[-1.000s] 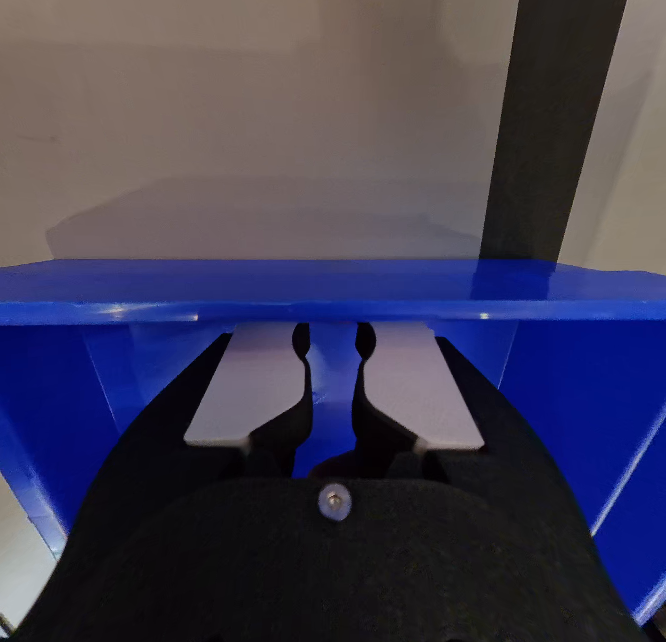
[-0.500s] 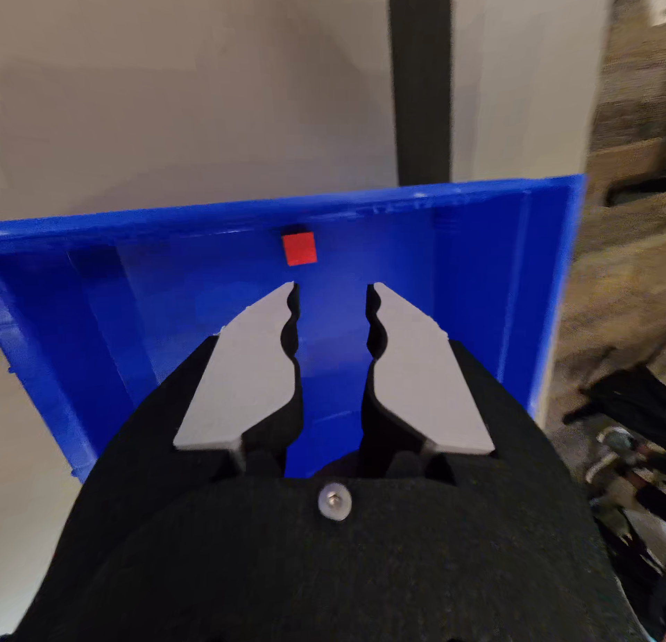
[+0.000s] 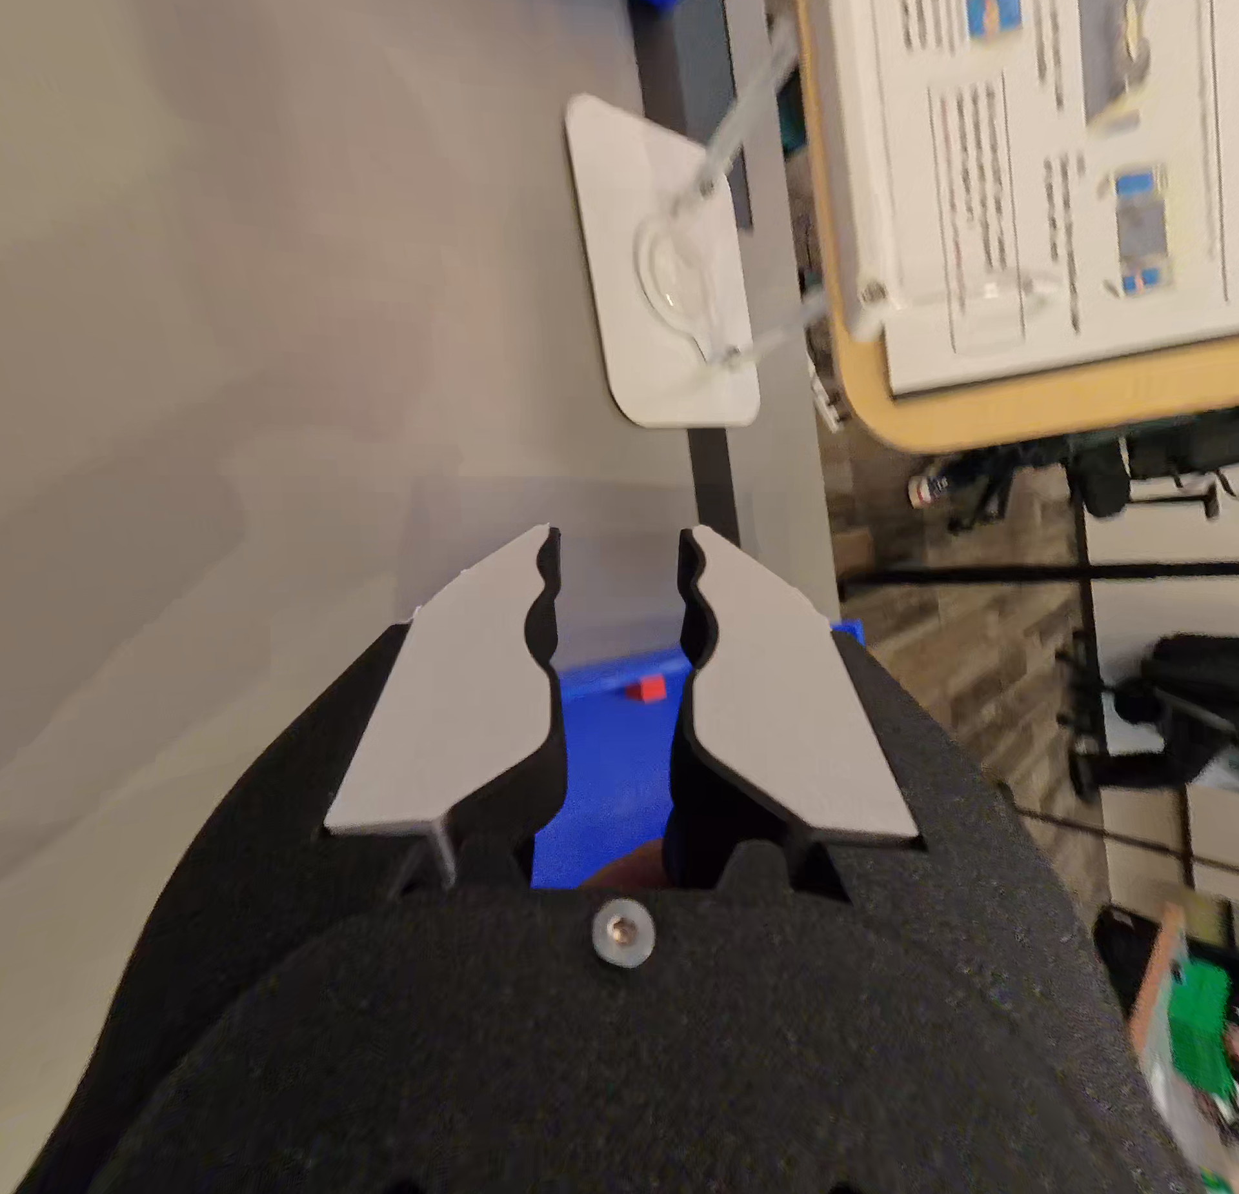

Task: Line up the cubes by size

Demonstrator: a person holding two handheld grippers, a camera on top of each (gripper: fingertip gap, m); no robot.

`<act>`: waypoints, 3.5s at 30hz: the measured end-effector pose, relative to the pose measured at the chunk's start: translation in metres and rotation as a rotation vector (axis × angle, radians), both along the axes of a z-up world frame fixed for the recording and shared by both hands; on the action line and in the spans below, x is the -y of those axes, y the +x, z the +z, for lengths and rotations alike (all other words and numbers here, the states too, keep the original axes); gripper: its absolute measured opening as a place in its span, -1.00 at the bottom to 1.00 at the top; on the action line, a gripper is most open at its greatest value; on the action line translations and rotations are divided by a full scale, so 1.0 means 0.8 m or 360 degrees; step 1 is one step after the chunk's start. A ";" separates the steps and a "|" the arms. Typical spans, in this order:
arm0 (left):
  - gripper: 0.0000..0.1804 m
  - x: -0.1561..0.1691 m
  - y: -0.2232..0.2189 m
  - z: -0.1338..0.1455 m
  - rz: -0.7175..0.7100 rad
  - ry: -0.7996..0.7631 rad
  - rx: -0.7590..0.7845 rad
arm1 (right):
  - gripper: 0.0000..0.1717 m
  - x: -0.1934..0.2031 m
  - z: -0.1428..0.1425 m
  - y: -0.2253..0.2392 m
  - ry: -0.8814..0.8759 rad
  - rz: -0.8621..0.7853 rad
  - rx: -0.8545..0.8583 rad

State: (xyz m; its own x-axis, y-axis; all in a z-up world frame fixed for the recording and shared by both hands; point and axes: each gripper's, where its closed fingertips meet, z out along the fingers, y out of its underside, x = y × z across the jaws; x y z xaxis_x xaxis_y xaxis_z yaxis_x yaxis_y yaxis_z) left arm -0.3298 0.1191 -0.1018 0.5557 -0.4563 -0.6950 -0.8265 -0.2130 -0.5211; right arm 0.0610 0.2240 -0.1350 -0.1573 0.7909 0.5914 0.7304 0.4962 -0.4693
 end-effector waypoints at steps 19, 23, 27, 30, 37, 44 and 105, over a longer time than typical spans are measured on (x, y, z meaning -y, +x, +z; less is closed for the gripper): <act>-0.52 -0.039 -0.192 -0.229 0.0235 -0.1102 -0.0427 | -0.62 0.141 -0.129 -0.100 -0.0470 0.0519 -0.0050; -0.58 -0.042 -0.204 -0.247 0.0250 -0.1240 -0.0526 | -0.62 0.143 -0.136 -0.101 -0.0487 0.0535 -0.0034; -0.60 -0.046 -0.210 -0.256 0.0259 -0.1300 -0.0547 | -0.63 0.145 -0.137 -0.100 -0.0483 0.0541 -0.0026; -0.64 -0.044 -0.215 -0.262 0.0286 -0.1357 -0.0592 | -0.63 0.145 -0.138 -0.100 -0.0483 0.0545 -0.0020; -0.66 -0.042 -0.216 -0.264 0.0296 -0.1403 -0.0611 | -0.63 0.145 -0.136 -0.098 -0.0483 0.0544 -0.0028; -0.67 -0.046 -0.206 -0.249 0.0302 -0.1258 -0.0472 | -0.63 0.142 -0.135 -0.098 -0.0477 0.0537 -0.0034; -0.69 0.063 0.355 0.093 -0.1412 0.0450 0.0452 | -0.65 0.205 0.138 -0.140 0.0142 0.1008 -0.1182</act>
